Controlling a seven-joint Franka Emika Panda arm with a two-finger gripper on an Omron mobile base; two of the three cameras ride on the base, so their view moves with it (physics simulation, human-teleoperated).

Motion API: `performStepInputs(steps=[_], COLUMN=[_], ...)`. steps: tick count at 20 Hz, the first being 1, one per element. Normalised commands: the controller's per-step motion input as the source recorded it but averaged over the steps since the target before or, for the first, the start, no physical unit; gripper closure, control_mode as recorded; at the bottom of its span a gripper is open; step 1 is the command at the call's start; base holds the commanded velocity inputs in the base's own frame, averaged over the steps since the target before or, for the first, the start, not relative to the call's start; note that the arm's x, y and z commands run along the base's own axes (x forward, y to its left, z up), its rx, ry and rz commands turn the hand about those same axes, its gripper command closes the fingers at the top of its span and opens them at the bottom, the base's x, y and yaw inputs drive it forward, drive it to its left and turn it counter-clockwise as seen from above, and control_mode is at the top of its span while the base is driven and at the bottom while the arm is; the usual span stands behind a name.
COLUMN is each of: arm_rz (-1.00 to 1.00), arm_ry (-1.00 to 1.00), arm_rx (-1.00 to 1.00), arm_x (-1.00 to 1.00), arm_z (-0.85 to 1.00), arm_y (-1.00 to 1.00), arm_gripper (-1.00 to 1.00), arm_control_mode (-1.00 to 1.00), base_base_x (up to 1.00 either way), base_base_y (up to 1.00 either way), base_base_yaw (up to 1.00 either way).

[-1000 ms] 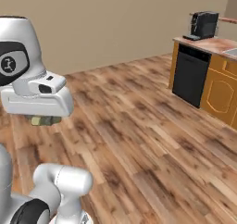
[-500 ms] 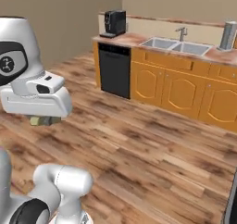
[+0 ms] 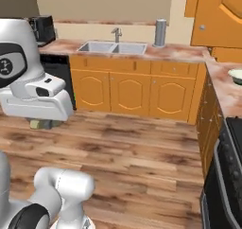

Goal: Pick the egg and butter from the fridge and place them by the bowl for mixing.

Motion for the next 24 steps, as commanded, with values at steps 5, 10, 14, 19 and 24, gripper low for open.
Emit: performStepInputs(steps=[5,10,14,19,24], arm_rz=[0.0,0.0,0.0,0.0,0.0], arm_ry=[0.0,0.0,0.0,0.0,0.0], arm_rx=[0.0,0.0,0.0,0.0,0.0], arm_x=[0.0,0.0,0.0,0.0,0.0], arm_z=[0.0,0.0,0.0,0.0,0.0], arm_y=[0.0,0.0,0.0,0.0,0.0], arm_gripper=[1.0,1.0,1.0,1.0,1.0], arm_control_mode=[1.0,1.0,1.0,1.0,1.0], base_base_x=[0.75,0.85,0.95,0.85,0.39], base_base_y=[0.97,0.98,0.97,0.85,0.52], base_base_yaw=[-0.42,-0.41,-0.43,-0.6,-0.82])
